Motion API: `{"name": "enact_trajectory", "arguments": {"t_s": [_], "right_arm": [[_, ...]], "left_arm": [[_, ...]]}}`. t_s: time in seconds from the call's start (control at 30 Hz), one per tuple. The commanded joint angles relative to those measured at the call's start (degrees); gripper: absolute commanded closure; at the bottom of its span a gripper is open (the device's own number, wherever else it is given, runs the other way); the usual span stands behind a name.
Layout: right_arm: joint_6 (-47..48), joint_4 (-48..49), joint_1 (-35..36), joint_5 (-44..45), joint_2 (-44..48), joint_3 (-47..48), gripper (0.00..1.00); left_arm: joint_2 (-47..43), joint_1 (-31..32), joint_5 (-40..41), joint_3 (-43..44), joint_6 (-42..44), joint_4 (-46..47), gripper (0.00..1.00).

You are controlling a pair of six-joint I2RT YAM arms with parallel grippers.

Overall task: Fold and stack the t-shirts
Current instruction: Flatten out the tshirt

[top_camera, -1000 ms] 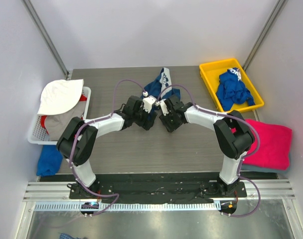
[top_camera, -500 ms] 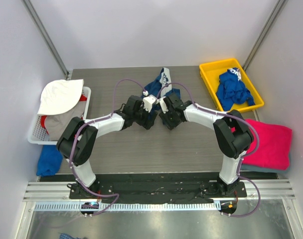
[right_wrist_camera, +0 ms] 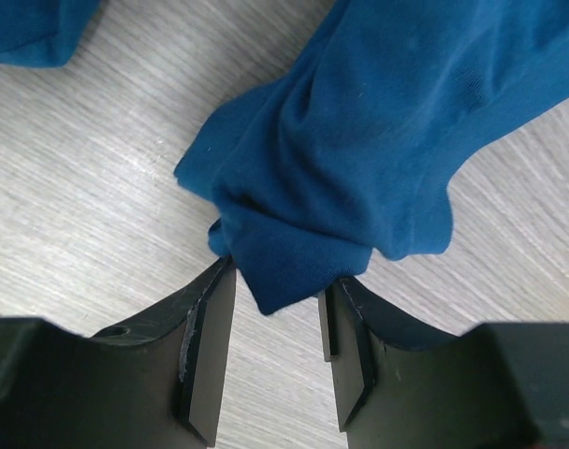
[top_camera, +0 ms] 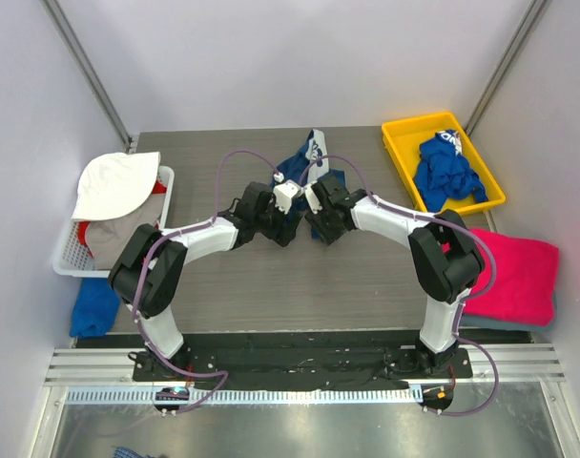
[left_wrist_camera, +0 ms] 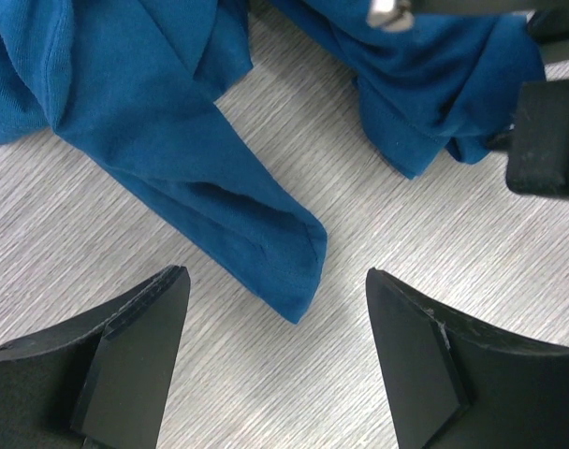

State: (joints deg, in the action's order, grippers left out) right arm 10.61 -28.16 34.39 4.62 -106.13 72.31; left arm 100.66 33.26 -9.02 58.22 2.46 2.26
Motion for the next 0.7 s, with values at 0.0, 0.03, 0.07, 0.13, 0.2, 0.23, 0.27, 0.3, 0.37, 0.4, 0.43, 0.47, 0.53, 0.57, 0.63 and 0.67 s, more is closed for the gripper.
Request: {"name": "enact_trajectory", "arguments": {"t_s": [0.0, 0.03, 0.07, 0.13, 0.2, 0.23, 0.27, 0.3, 0.37, 0.4, 0.43, 0.47, 0.53, 0.57, 0.63, 0.67], "right_arm": [[2.13, 4.43, 0.24, 1.88, 0.31, 3.62, 0.53], [2.31, 4.52, 0.24, 2.23, 0.13, 3.62, 0.53], [2.48, 4.52, 0.15, 2.41, -0.13, 3.62, 0.53], [3.01, 4.7, -0.03, 2.67, -0.31, 3.62, 0.53], [3.36, 5.13, -0.2, 2.85, -0.92, 3.54, 0.53], [3.62, 5.14, -0.38, 2.85, -1.01, 3.36, 0.53], [3.63, 5.22, -0.47, 2.85, -1.1, 3.45, 0.53], [3.63, 5.22, -0.55, 2.85, -1.27, 3.36, 0.53], [3.63, 5.66, -0.64, 4.07, -0.84, 2.66, 0.54], [3.71, 5.84, -0.64, 4.6, -0.31, 2.57, 0.54], [3.89, 5.93, -0.9, 5.13, -0.14, 2.31, 0.54], [4.15, 6.01, -1.08, 5.48, -0.05, 2.31, 0.54], [4.33, 6.01, -1.43, 5.92, 0.39, 2.31, 0.54], [4.5, 5.93, -1.69, 6.01, 0.48, 2.31, 0.54], [4.77, 6.02, -1.96, 6.36, 1.09, 2.22, 0.54], [4.68, 6.01, -1.87, 6.62, 1.36, 2.22, 0.54]], "left_arm": [[0.41, 0.32, 0.05, 0.49, 1.58, -2.09, 0.19], [0.33, 0.32, -0.04, 0.49, 1.67, -2.09, 0.19], [0.32, 0.32, -0.04, 0.49, 1.76, -2.09, 0.19], [0.32, 0.32, -0.04, 0.41, 1.85, -2.09, 0.19], [0.32, 0.32, 0.05, 0.41, 2.02, -2.09, 0.2], [0.5, 0.32, 0.14, 0.41, 1.94, -2.09, 0.19], [0.5, 0.32, 0.14, 0.32, 1.94, -2.09, 0.19], [0.41, 0.32, 0.14, 0.32, 2.02, -2.09, 0.2], [0.15, 0.32, 0.4, 0.06, 2.11, -2.09, 0.2], [0.15, 0.32, 0.4, 0.06, 1.94, -2.09, 0.2], [0.24, 0.32, 0.4, 0.06, 2.11, -2.09, 0.2], [0.32, 0.32, 0.23, 0.14, 2.11, -2.09, 0.2], [0.32, 0.32, 0.23, 0.23, 2.11, -2.09, 0.2], [0.32, 0.32, 0.23, 0.23, 2.02, -2.09, 0.2], [0.33, 0.32, 0.14, 0.14, 2.02, -2.09, 0.2], [0.32, 0.32, 0.31, 0.23, 2.02, -2.0, 0.2]]}}
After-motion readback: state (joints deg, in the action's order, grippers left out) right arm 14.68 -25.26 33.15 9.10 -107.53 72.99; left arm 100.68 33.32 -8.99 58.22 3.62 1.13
